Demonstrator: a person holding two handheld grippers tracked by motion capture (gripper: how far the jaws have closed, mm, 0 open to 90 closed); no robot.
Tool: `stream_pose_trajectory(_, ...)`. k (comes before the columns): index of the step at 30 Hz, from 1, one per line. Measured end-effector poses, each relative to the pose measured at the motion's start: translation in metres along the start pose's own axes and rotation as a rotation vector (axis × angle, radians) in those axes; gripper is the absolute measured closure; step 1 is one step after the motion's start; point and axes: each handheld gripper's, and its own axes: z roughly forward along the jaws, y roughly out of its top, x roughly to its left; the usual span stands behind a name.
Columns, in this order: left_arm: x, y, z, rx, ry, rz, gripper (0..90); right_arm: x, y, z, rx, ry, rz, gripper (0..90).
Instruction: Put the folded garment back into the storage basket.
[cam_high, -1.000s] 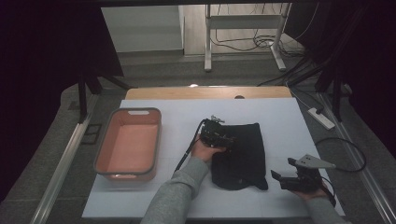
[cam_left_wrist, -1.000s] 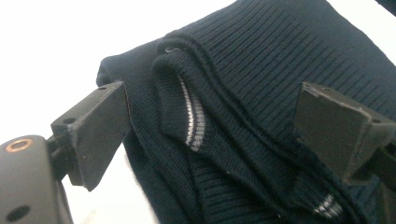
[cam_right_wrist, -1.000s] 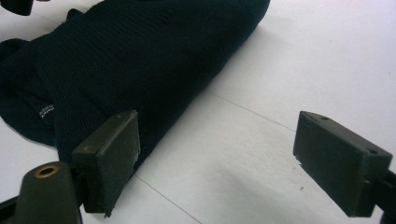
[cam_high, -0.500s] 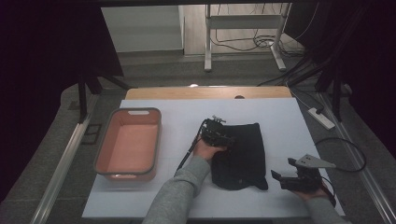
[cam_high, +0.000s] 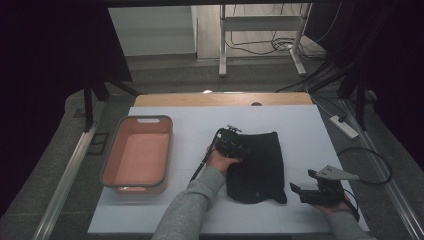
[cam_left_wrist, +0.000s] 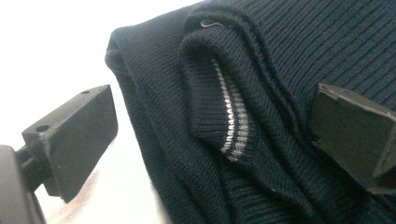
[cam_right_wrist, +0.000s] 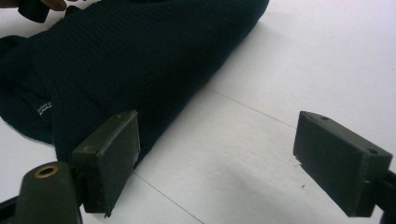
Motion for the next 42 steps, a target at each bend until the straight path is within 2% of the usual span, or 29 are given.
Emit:
stream_pose_trajectory(2, 0.002, 0.0, 0.001, 0.01, -0.017, -0.018, 2.0, 0.0, 0.0, 0.0, 0.001, -0.001, 0.0, 15.4)
stream_pose_trajectory(7, 0.001, -0.001, 0.002, 0.009, -0.018, -0.011, 2.4, 0.0, 0.0, 0.0, 0.003, -0.001, -0.001, 15.4)
stream_pose_trajectory(9, -0.001, -0.001, 0.001, 0.003, -0.034, 0.0, 5.3, 0.0, 0.0, 0.001, 0.003, -0.001, 0.0, 15.4)
stream_pose_trajectory(11, -0.002, -0.001, 0.0, -0.002, -0.058, 0.022, 13.6, 0.0, 0.0, 0.001, 0.003, -0.001, -0.001, 15.5)
stream_pose_trajectory(16, -0.003, -0.002, -0.002, -0.008, -0.109, 0.022, 28.9, 0.0, 0.0, 0.001, 0.002, -0.001, 0.001, 15.7)
stream_pose_trajectory(18, -0.005, -0.003, -0.003, -0.018, -0.119, 0.052, 37.6, 0.0, 0.0, 0.001, 0.005, -0.004, 0.002, 15.9)
stream_pose_trajectory(20, -0.009, -0.004, -0.005, -0.031, -0.118, 0.114, 48.4, 0.0, 0.0, 0.001, 0.004, -0.005, 0.003, 16.0)
stream_pose_trajectory(21, -0.01, -0.004, -0.006, -0.033, -0.115, 0.123, 50.6, 0.0, 0.0, 0.001, 0.004, -0.006, 0.003, 16.1)
stream_pose_trajectory(29, -0.009, -0.006, -0.008, -0.051, -0.129, 0.141, 55.8, 0.0, 0.0, 0.001, 0.002, -0.011, 0.003, 16.1)
stream_pose_trajectory(37, -0.008, -0.008, -0.012, -0.083, -0.149, 0.126, 57.8, 0.0, 0.001, 0.0, 0.0, -0.013, 0.003, 16.2)
stream_pose_trajectory(42, -0.01, -0.007, -0.023, -0.114, -0.167, 0.121, 58.5, 0.0, 0.001, 0.0, -0.005, -0.014, 0.003, 16.2)
